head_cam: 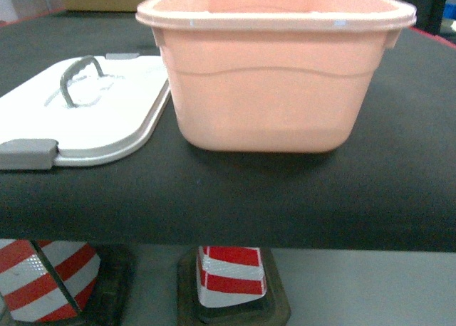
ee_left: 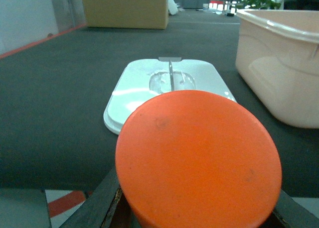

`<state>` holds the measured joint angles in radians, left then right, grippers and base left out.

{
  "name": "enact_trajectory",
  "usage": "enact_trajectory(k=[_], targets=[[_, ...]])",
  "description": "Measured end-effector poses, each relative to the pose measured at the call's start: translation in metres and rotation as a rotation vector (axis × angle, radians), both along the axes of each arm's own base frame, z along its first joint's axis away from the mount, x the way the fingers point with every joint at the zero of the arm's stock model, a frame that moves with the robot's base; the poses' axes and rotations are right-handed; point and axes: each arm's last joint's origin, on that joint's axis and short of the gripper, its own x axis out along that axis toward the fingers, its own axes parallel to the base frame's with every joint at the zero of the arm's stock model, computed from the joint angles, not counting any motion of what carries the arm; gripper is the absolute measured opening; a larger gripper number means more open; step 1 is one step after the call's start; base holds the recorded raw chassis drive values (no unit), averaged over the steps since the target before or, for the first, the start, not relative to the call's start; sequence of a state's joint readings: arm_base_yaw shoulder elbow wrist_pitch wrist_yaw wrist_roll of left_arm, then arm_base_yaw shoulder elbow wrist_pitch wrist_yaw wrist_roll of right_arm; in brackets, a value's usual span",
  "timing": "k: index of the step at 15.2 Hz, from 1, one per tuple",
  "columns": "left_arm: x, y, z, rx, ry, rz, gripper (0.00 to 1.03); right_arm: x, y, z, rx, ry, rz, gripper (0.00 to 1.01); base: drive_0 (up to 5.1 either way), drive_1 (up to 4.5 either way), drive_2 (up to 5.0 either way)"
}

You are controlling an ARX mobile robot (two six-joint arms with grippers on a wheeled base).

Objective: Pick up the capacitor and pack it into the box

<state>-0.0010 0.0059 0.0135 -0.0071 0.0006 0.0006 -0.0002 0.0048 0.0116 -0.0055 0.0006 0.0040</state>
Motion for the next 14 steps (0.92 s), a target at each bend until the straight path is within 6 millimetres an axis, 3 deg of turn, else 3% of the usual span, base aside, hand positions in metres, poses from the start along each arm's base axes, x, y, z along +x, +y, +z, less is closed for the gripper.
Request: enact_trajectory(k=[6, 14], targets=[[0.0, 0.0, 0.0005, 0.0, -0.005, 0.001, 0.45, 0.0, 0.0, 0.0004, -0.002, -0.005, 0.0, 0.98, -0.1, 3.84, -4.0], [0.0, 0.0, 0.0002, 0.0, -0.001, 0.001, 0.45, 0.0, 0.0, 0.0, -0.001, 0.0, 0.001, 0.98, 0.0, 0.0, 0.0]])
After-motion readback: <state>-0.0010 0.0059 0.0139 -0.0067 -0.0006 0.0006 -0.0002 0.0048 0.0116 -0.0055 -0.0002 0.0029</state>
